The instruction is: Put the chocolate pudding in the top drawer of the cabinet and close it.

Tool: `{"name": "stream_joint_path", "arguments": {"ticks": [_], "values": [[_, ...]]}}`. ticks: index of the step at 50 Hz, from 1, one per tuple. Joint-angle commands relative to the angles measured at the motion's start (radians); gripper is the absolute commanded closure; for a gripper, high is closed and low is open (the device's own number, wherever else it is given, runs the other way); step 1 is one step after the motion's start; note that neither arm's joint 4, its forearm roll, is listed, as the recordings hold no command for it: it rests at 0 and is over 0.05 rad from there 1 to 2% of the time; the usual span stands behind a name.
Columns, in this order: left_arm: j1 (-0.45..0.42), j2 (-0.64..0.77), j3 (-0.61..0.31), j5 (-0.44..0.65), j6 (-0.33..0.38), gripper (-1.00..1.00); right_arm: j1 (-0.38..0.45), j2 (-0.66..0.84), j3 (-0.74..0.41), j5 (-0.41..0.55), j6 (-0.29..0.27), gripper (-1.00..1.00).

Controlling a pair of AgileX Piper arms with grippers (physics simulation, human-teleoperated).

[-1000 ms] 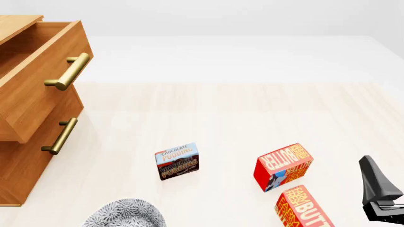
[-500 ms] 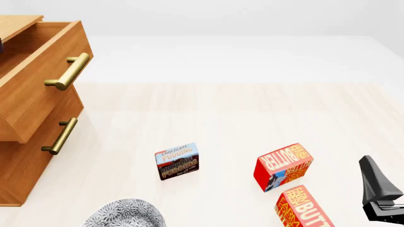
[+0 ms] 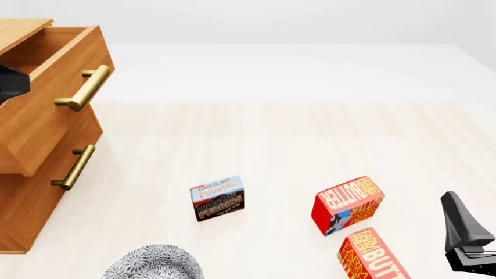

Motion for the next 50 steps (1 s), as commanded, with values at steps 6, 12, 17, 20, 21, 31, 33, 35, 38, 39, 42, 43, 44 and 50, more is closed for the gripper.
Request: {"name": "stream_joint_path", "arguments": {"ticks": [6,12,17,20,21,31,33,35,38,39,42,43,44,50], "values": [[0.008,0.003,0.046,-0.026,-0.003,-1.00,0.000,0.000,0.000,0.000,0.000,-1.00],[0.014,0.007,0.059,-0.038,0.001,-1.00,0.000,0.000,0.000,0.000,0.000,-1.00],[0.022,0.014,0.079,-0.059,0.003,-1.00,0.000,0.000,0.000,0.000,0.000,-1.00],[0.022,0.014,0.081,-0.059,0.005,-1.00,0.000,0.000,0.000,0.000,0.000,-1.00],[0.023,0.015,0.085,-0.062,0.007,-1.00,0.000,0.000,0.000,0.000,0.000,-1.00],[0.029,0.019,0.099,-0.068,0.010,-1.00,0.000,0.000,0.000,0.000,0.000,-1.00],[0.030,0.019,0.099,-0.067,0.010,-1.00,0.000,0.000,0.000,0.000,0.000,-1.00],[0.030,0.021,0.102,-0.071,0.012,-1.00,0.000,0.000,0.000,0.000,0.000,-1.00],[0.009,0.024,0.120,-0.084,-0.003,-1.00,0.000,0.000,0.000,0.000,0.000,-1.00],[0.017,0.025,0.125,-0.091,0.005,-1.00,0.000,0.000,0.000,0.000,0.000,-1.00],[0.018,0.031,0.132,-0.101,0.009,-1.00,0.000,0.000,0.000,0.000,0.000,-1.00],[0.021,0.033,0.132,-0.104,0.010,-1.00,0.000,0.000,0.000,0.000,0.000,-1.00],[0.021,0.033,0.132,-0.104,0.010,-1.00,0.000,0.000,0.000,0.000,0.000,-1.00],[0.011,0.032,0.147,-0.107,0.004,-1.00,0.000,0.000,0.000,0.000,0.000,-1.00]]}}
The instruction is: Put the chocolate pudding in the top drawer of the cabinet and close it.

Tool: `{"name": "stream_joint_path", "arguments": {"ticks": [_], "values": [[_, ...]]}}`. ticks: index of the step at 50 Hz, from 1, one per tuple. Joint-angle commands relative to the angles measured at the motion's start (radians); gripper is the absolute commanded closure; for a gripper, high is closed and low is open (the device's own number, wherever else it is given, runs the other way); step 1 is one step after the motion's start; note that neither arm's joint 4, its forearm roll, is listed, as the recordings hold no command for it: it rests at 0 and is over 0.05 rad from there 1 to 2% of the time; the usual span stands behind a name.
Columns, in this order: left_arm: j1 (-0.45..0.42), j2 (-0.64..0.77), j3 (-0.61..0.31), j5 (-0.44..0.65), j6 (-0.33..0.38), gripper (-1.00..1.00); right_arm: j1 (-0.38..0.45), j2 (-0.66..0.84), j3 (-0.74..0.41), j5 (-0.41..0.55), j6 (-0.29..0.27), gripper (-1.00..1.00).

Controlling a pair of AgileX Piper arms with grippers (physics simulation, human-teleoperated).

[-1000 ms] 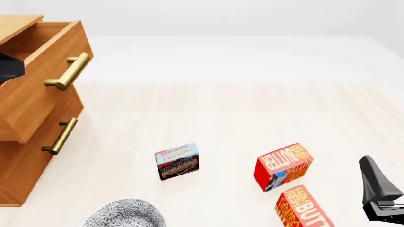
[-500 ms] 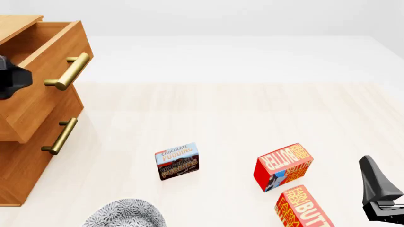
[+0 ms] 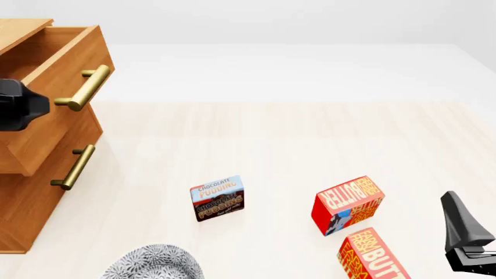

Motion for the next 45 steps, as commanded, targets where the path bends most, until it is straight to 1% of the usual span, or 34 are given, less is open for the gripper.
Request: {"name": "stream_joint_path", "arguments": {"ticks": [1,11,18,23,27,28,37,45], "values": [[-0.013,0.002,0.029,-0.015,-0.003,-1.00,0.000,0.000,0.000,0.000,0.000,-1.00],[-0.030,-0.003,0.030,-0.009,-0.013,-1.00,0.000,0.000,0.000,0.000,0.000,-1.00],[-0.060,0.010,0.039,-0.033,-0.035,-1.00,0.000,0.000,0.000,0.000,0.000,-1.00],[-0.085,0.025,0.070,-0.064,-0.047,-1.00,0.000,0.000,0.000,0.000,0.000,-1.00],[-0.100,0.036,0.063,-0.064,-0.067,-1.00,0.000,0.000,0.000,0.000,0.000,-1.00],[-0.097,0.037,0.063,-0.068,-0.053,-1.00,0.000,0.000,0.000,0.000,0.000,-1.00],[-0.136,0.053,0.068,-0.083,-0.079,-1.00,0.000,0.000,0.000,0.000,0.000,-1.00],[-0.155,0.065,0.068,-0.089,-0.083,-1.00,0.000,0.000,0.000,0.000,0.000,-1.00]]}}
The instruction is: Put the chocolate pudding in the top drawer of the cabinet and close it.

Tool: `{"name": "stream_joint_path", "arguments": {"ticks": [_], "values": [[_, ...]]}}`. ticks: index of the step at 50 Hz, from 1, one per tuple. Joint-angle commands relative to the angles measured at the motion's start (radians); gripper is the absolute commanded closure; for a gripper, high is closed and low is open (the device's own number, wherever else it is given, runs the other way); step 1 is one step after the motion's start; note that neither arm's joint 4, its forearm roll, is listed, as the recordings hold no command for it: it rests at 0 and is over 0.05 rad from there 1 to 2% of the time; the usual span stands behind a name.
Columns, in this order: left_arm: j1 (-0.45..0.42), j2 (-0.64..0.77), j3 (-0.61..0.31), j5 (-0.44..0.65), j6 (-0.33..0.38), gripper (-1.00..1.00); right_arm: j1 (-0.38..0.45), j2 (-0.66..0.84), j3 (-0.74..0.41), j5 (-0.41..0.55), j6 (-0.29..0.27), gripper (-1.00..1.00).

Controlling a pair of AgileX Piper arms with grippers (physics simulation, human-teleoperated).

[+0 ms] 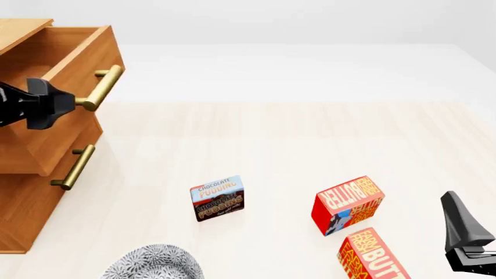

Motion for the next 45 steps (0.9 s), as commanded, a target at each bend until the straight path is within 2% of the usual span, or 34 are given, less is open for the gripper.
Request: {"name": "stream_joint_path", "arguments": {"ticks": [1,11,45], "values": [[-0.038,0.052,0.035,-0.006,-0.013,-1.00,0.000,0.000,0.000,0.000,0.000,-1.00],[-0.037,0.054,0.041,-0.014,-0.002,-1.00,0.000,0.000,0.000,0.000,0.000,-1.00],[-0.153,0.087,0.032,-0.029,-0.045,-1.00,0.000,0.000,0.000,0.000,0.000,-1.00]]}}
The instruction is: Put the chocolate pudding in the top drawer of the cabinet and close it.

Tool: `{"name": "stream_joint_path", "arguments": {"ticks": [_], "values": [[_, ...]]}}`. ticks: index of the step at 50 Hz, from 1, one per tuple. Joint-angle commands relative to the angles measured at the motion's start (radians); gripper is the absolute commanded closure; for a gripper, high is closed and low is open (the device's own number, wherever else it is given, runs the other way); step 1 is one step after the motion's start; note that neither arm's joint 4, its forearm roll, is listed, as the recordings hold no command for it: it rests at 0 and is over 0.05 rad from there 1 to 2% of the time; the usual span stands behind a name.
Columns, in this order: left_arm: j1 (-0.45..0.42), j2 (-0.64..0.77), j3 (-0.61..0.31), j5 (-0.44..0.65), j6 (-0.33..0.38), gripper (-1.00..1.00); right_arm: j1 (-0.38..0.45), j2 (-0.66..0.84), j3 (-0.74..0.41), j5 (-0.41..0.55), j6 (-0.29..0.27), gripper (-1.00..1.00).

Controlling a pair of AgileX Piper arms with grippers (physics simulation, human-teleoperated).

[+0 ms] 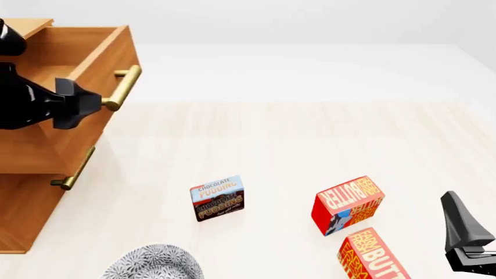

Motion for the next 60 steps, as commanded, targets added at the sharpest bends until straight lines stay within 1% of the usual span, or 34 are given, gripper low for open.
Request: {"name": "stream_joint_path", "arguments": {"ticks": [1,8,13,16,22,23,25,26,32,54,60], "values": [[-0.039,0.052,0.039,-0.001,-0.017,-1.00,0.000,0.000,0.000,0.000,0.000,-1.00],[-0.064,0.065,0.040,-0.013,-0.028,-1.00,0.000,0.000,0.000,0.000,0.000,-1.00],[-0.059,0.064,0.047,-0.015,-0.017,-1.00,0.000,0.000,0.000,0.000,0.000,-1.00],[-0.068,0.065,0.042,-0.011,-0.023,-1.00,0.000,0.000,0.000,0.000,0.000,-1.00],[-0.072,0.067,0.035,-0.014,-0.007,-1.00,0.000,0.000,0.000,0.000,-0.001,-1.00],[-0.084,0.072,0.033,-0.014,-0.018,-1.00,0.000,0.000,0.000,0.000,0.000,-1.00],[-0.088,0.073,0.031,-0.017,-0.011,-1.00,0.000,0.000,0.000,0.000,0.000,-1.00],[-0.101,0.078,0.033,-0.020,-0.023,-1.00,0.000,0.000,0.000,0.000,0.000,-1.00],[-0.117,0.088,0.042,-0.033,-0.028,-1.00,0.000,0.000,0.000,0.000,0.000,-1.00],[-0.190,0.119,0.016,-0.049,-0.058,-1.00,0.000,0.000,0.000,0.000,0.000,-1.00],[-0.226,0.131,0.019,-0.057,-0.063,-1.00,0.000,0.000,0.000,0.000,0.000,-1.00]]}}
